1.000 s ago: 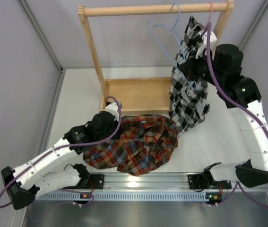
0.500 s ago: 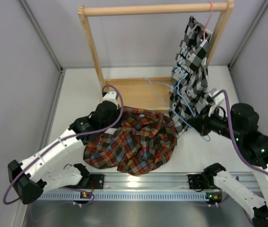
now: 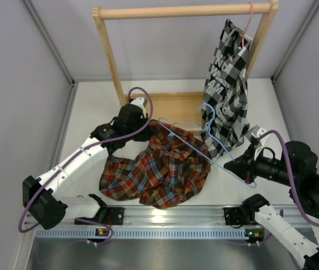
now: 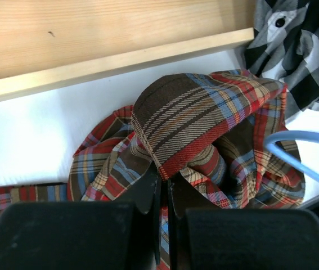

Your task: Place the shirt on the hanger

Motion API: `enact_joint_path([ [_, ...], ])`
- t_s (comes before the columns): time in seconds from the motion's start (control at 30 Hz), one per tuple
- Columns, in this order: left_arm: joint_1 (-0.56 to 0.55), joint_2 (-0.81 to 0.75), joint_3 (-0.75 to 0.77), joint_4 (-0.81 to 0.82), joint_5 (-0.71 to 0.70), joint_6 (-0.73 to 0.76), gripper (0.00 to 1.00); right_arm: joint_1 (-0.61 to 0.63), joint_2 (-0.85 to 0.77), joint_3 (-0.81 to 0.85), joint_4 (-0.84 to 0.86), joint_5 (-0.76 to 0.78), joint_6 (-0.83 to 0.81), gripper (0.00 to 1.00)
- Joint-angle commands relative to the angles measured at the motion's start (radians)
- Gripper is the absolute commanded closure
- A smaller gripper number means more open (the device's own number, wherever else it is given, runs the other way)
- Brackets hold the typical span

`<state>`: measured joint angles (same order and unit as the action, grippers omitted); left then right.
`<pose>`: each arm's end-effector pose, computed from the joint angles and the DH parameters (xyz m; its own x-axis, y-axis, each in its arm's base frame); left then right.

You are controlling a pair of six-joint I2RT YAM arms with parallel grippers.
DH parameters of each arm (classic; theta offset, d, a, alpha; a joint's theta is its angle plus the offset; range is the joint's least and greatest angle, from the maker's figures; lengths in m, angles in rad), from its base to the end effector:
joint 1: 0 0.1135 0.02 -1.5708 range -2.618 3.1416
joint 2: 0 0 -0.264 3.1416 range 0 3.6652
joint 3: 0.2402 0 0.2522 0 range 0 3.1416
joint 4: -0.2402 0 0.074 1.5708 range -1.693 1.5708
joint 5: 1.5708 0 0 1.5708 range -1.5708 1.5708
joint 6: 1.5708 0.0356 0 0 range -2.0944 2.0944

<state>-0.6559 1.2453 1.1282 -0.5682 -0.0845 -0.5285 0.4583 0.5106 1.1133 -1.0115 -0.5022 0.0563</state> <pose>0.2163 -0.1627 0.3253 -0.7135 -0.0849 -0.6955 0.2272 0.9110 -0.3443 0.0408 0.0393 0.3890 -0.4000 -0.1423 -0.9054 -0.7626 0.5996 0.2427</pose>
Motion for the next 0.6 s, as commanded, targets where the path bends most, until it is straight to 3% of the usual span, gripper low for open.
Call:
enact_joint_path([
  [0.0, 0.006, 0.011, 0.054, 0.033, 0.049, 0.018, 1.00, 0.039, 0.003, -0.001, -0.018, 0.016, -0.013, 1.00],
  [0.47, 0.010, -0.032, 0.071, 0.021, 0.132, 0.018, 1.00, 0.083, 0.101, -0.044, 0.020, 0.073, 0.003, 1.00],
  [0.57, 0.010, -0.055, 0.068, 0.022, 0.205, 0.048, 1.00, 0.083, 0.137, -0.056, 0.054, 0.051, -0.003, 1.00],
])
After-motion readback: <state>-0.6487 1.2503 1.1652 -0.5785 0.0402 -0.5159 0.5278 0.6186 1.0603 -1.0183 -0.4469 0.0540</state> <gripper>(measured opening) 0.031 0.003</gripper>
